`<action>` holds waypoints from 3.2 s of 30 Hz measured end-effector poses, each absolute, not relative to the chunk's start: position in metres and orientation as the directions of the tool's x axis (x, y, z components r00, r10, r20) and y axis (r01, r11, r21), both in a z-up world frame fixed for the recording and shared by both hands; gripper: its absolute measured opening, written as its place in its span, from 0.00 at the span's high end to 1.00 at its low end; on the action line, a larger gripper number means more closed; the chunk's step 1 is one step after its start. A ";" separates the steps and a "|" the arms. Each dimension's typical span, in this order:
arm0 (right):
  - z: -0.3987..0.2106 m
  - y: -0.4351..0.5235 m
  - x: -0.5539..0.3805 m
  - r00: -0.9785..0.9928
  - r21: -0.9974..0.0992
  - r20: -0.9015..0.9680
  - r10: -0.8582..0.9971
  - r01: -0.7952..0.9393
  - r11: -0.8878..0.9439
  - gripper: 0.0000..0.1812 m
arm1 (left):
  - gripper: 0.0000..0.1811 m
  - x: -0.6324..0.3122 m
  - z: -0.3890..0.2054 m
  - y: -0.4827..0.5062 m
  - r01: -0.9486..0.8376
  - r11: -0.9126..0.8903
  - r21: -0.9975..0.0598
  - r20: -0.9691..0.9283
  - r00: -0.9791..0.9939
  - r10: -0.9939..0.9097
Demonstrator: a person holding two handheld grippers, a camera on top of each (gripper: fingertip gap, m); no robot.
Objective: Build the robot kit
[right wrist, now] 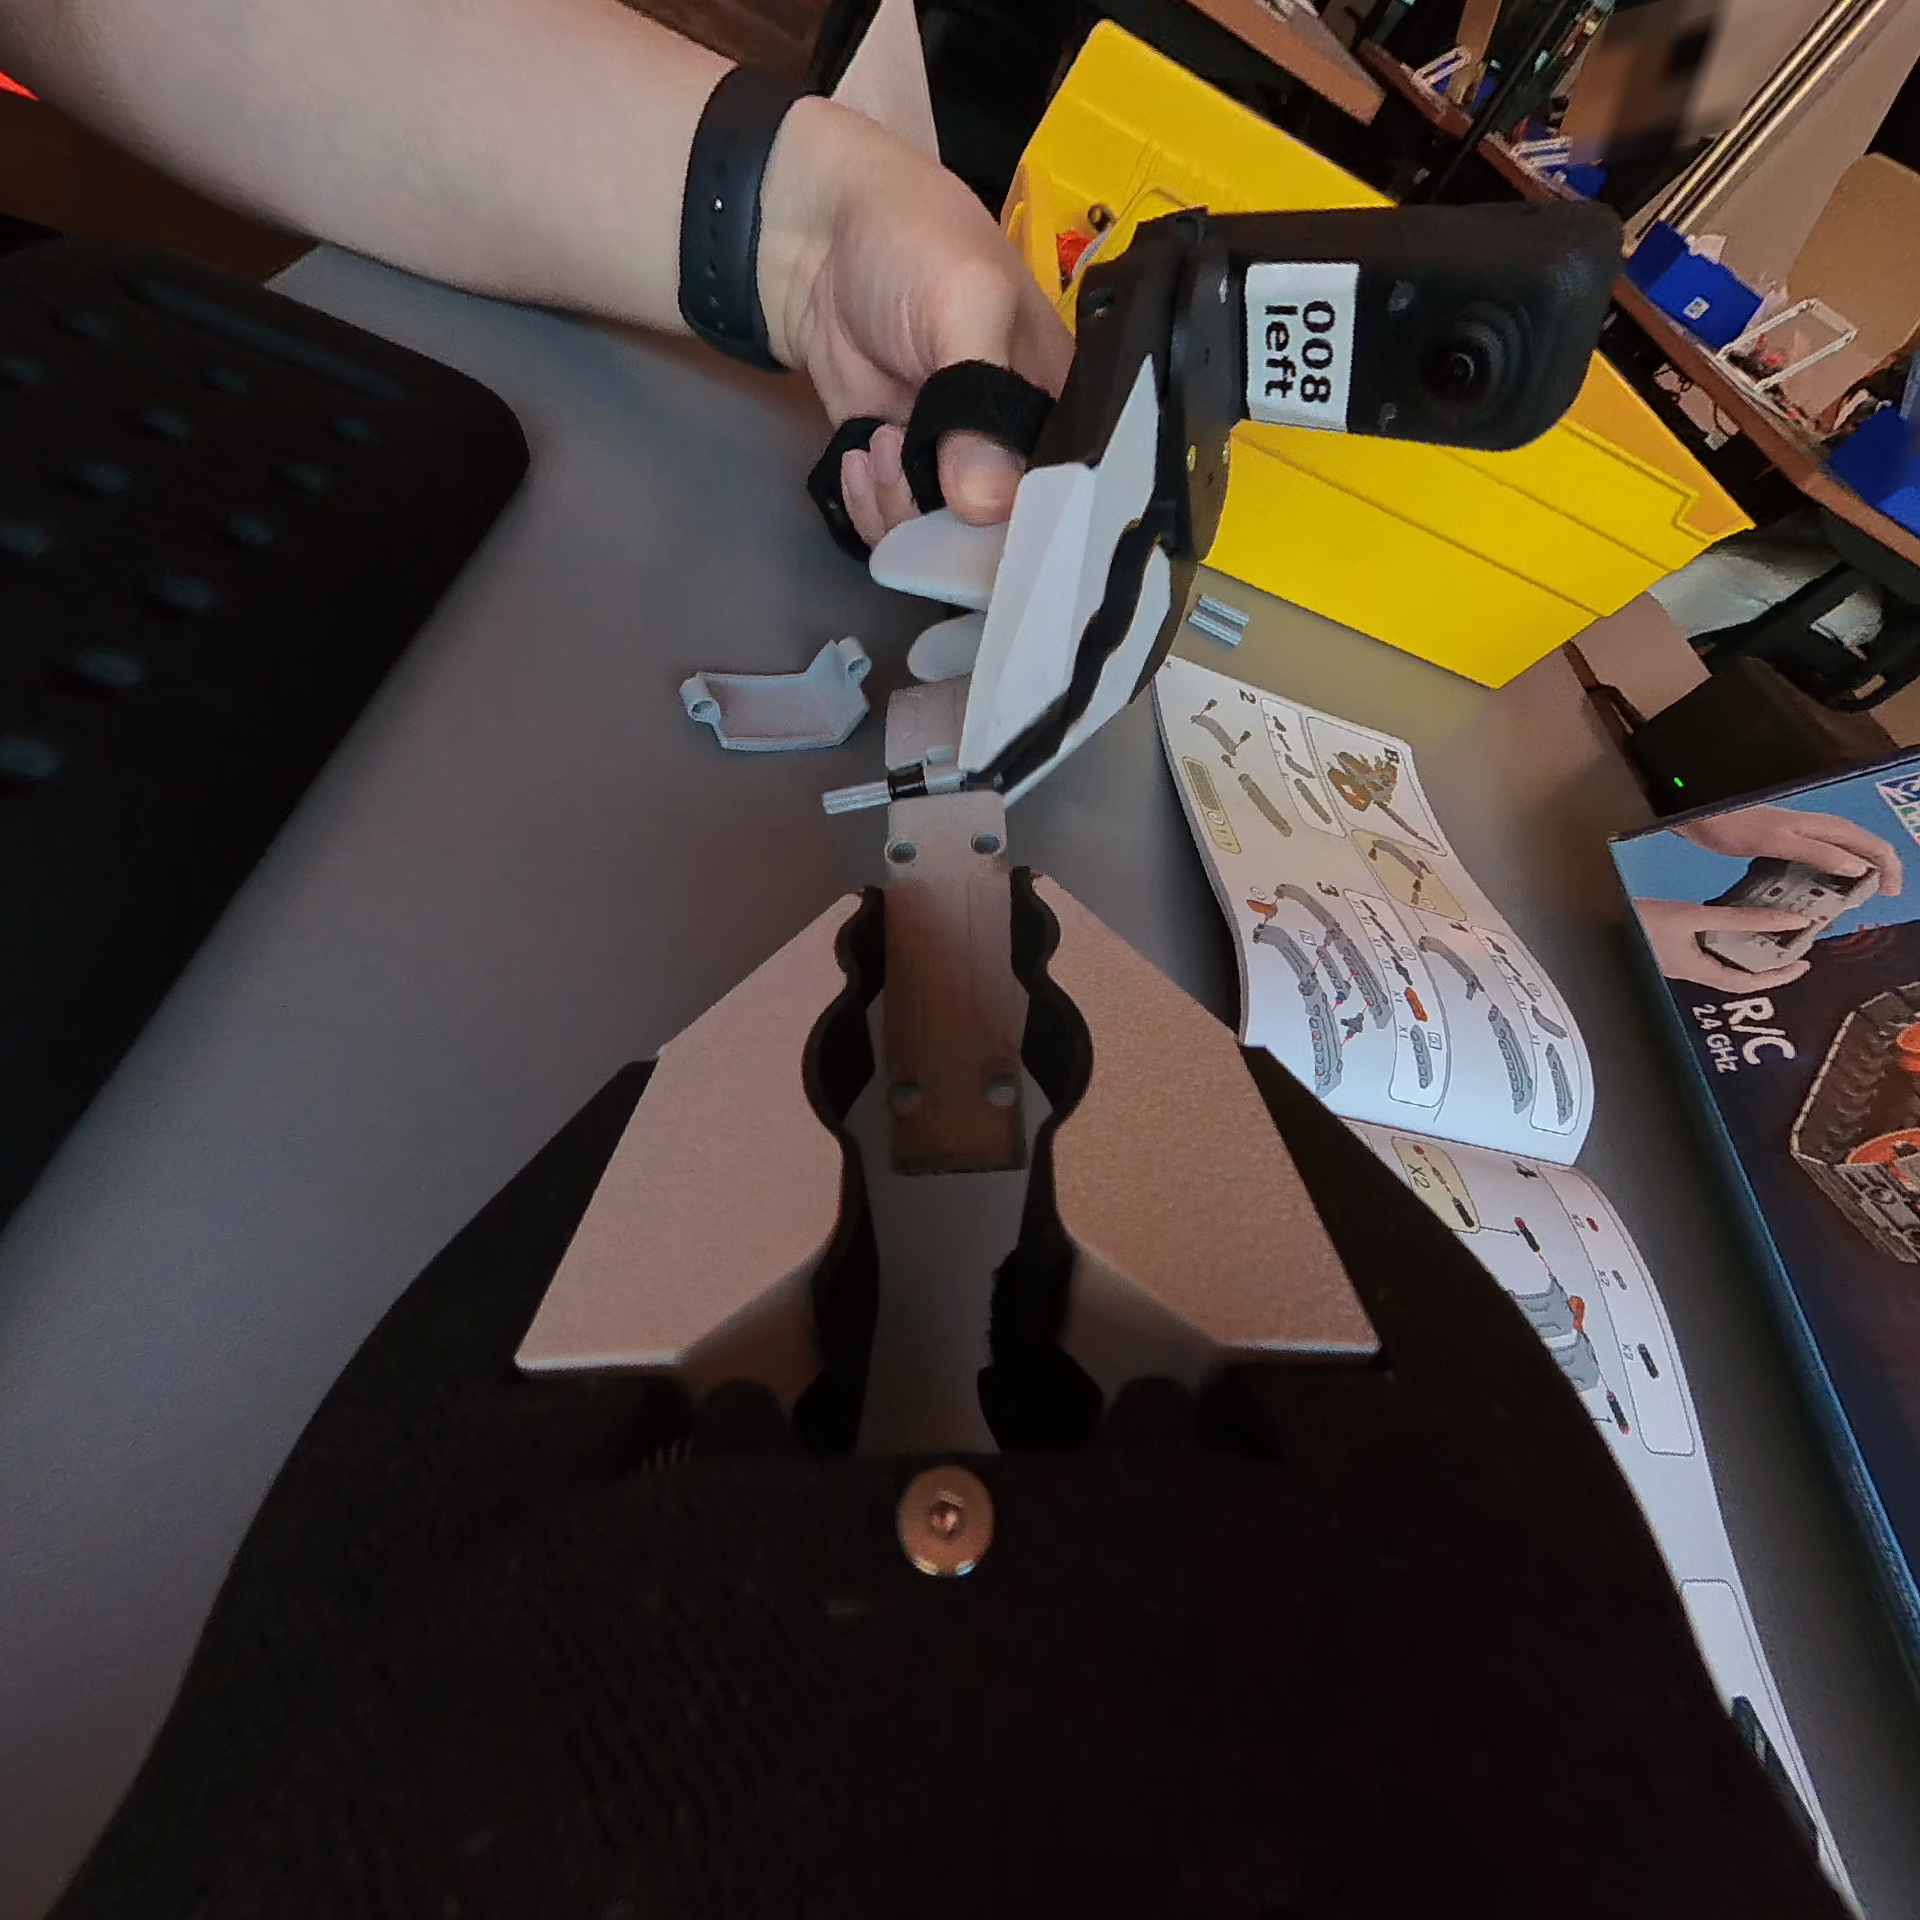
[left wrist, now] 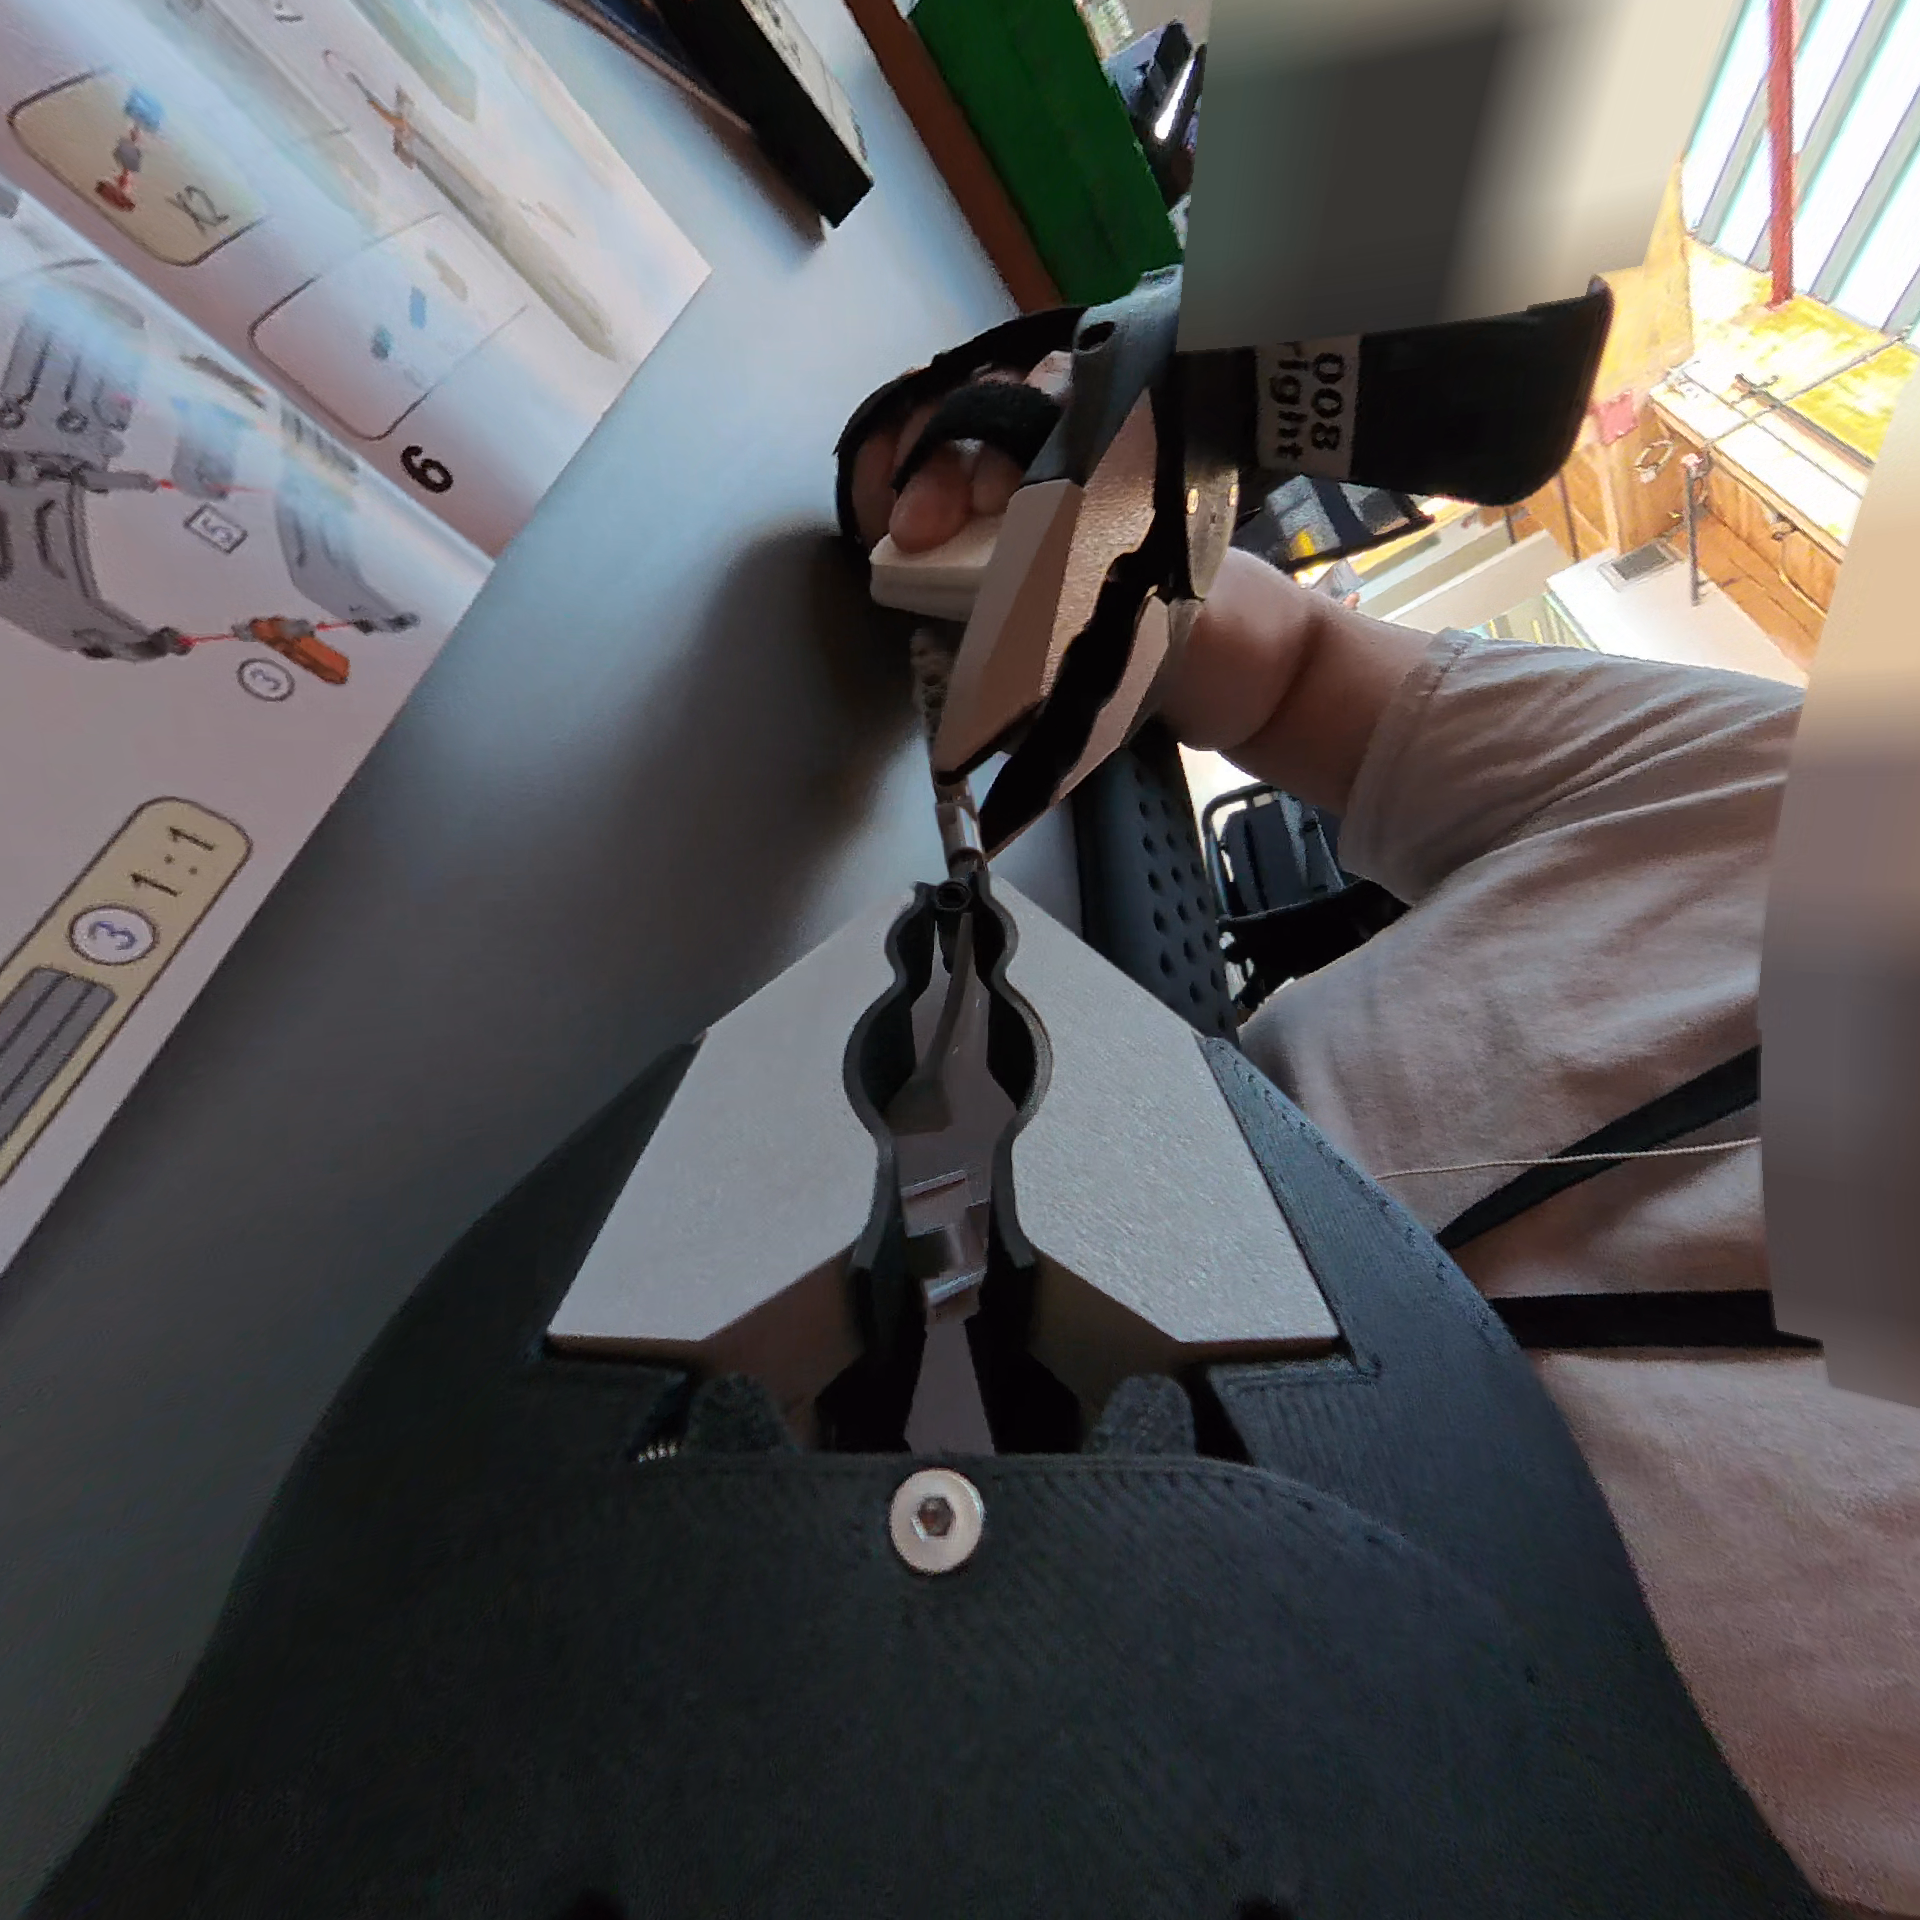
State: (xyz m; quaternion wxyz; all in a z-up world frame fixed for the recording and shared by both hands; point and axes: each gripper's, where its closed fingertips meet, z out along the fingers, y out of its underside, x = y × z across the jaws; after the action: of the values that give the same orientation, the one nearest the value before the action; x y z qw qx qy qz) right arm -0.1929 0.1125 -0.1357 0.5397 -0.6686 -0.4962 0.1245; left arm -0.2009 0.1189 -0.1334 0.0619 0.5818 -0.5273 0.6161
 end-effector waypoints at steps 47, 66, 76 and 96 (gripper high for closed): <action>-0.148 0.115 -0.197 0.436 -0.744 0.524 0.732 0.652 0.144 0.88 | 0.97 -0.202 -0.150 0.124 -0.727 -0.439 -0.529 0.778 -0.208 -0.592; -0.129 0.110 -0.196 0.484 -0.847 0.419 0.768 0.513 0.139 0.88 | 0.97 -0.202 -0.127 0.117 -0.659 -0.422 -0.622 0.759 -0.376 -0.531; -0.137 0.114 -0.195 0.481 -0.822 0.429 0.764 0.559 0.110 0.89 | 0.97 -0.200 -0.136 0.121 -0.664 -0.387 -0.640 0.717 -0.334 -0.612; -0.144 0.097 -0.222 0.338 -0.761 0.500 0.798 0.611 0.219 1.00 | 0.97 -0.196 -0.149 0.091 -0.730 -0.289 -0.619 0.702 -0.349 -0.620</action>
State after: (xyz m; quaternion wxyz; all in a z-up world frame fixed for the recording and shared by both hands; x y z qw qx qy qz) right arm -0.2217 0.0970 -0.1444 0.5345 -0.6189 -0.5689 0.0874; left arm -0.1965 0.0907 -0.1490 0.0485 0.5683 -0.5942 0.5671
